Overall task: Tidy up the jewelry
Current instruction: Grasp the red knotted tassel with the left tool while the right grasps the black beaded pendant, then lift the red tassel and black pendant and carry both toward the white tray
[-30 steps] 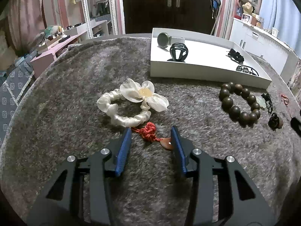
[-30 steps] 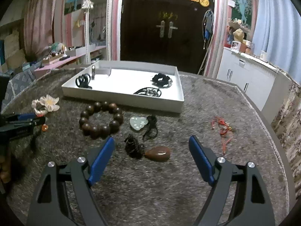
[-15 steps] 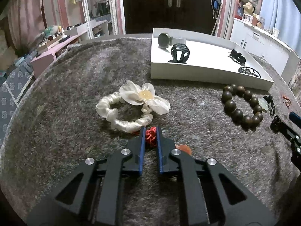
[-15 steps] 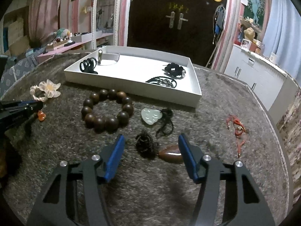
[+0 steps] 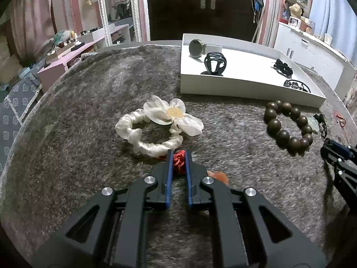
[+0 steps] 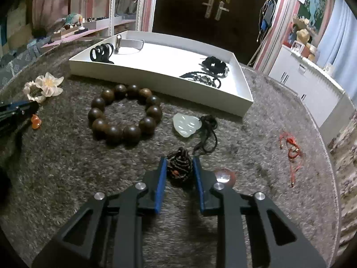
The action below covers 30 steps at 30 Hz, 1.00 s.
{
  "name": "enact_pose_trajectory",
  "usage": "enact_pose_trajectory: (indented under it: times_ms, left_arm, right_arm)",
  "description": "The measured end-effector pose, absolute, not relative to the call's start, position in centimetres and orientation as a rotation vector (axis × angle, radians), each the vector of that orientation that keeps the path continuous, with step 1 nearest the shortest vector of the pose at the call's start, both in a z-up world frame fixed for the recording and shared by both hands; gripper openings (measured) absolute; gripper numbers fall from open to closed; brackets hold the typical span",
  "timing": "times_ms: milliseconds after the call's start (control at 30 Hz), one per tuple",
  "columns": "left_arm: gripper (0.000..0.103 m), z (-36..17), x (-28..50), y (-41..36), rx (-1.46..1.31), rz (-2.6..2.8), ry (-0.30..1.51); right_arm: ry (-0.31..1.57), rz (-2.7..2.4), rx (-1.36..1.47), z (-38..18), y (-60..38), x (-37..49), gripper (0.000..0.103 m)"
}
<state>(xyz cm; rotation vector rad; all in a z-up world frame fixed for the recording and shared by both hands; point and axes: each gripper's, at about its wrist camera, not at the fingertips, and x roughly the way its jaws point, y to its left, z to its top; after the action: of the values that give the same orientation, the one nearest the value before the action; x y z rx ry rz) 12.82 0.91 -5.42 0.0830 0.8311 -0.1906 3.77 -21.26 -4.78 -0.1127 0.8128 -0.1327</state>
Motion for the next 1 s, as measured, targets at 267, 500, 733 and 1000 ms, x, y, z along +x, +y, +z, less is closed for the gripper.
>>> enact_pose_trajectory:
  times_ms: [267,500,733,1000]
  left_arm:
    - [0.007,-4.3,11.7,1.2,0.070,-0.213,0.762]
    - [0.007,-2.6,8.6,0.9,0.051,-0.265,0.740]
    - [0.007,-0.7,5.3,0.5,0.074,-0.273,0.700]
    - [0.007,1.3,3.2,0.5,0.092,-0.274,0.650]
  right_arm:
    - [0.715,-0.139,-0.115,-3.3,-21.1,1.7,0.023]
    - [0.685,-0.117,-0.110,-2.0,-21.2,-1.3,0.023]
    - [0.629,-0.117,-0.096,-0.3,-21.3,-4.4,0.023]
    - [0.573,-0.133,-0.092,1.4,-21.7,-6.4,0.023]
